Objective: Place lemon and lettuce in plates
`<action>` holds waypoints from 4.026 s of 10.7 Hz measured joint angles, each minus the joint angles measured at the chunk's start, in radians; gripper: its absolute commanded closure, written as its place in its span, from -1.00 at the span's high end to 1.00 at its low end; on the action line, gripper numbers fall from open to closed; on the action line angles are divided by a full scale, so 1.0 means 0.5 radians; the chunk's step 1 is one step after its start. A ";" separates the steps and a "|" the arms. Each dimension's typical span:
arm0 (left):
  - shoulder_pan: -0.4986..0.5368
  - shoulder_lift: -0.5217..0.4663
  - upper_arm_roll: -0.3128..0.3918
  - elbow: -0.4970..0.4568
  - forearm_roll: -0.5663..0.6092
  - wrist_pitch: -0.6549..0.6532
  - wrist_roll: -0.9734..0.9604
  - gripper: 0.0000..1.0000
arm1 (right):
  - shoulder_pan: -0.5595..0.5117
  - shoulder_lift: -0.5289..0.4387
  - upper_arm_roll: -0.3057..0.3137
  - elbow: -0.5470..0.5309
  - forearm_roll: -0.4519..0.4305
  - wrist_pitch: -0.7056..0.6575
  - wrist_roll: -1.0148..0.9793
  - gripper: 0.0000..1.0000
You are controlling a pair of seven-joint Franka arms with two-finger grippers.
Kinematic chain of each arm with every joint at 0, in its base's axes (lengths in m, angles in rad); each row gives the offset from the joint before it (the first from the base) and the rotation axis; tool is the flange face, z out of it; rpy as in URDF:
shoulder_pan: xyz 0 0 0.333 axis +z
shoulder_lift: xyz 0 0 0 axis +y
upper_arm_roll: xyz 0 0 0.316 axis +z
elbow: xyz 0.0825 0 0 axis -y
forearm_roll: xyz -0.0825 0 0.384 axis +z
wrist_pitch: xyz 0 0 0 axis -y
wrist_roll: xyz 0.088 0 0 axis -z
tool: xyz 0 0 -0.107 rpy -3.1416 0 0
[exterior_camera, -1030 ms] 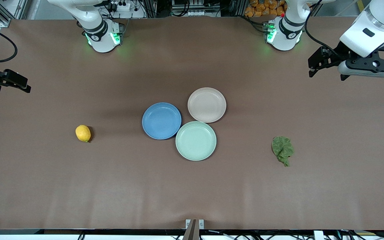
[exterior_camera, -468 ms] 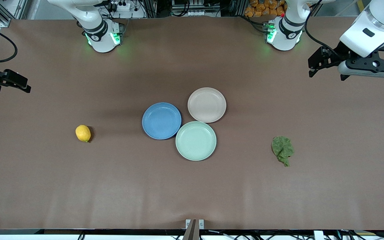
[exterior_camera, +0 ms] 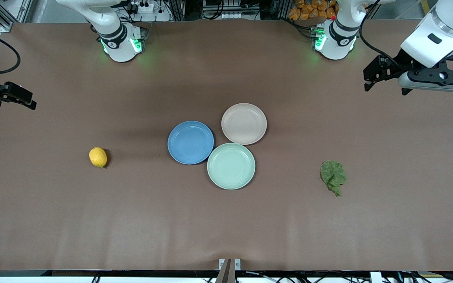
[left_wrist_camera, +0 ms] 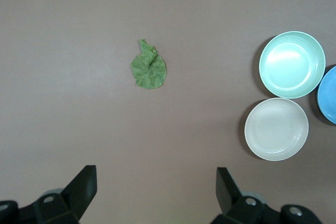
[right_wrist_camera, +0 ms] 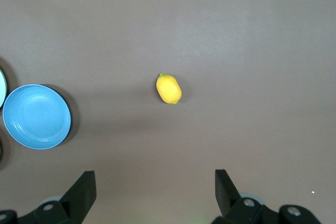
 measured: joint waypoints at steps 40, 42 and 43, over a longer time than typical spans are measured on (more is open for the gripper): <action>-0.010 0.596 0.002 0.085 0.003 0.280 0.000 1.00 | -0.003 0.011 -0.003 -0.003 0.000 -0.008 0.000 1.00; -0.009 0.664 0.003 0.090 0.007 0.333 0.001 1.00 | -0.003 0.016 -0.002 -0.016 0.000 -0.014 0.000 1.00; -0.005 0.708 0.006 0.091 0.008 0.367 0.001 1.00 | -0.003 0.029 -0.002 -0.024 0.000 -0.013 0.000 1.00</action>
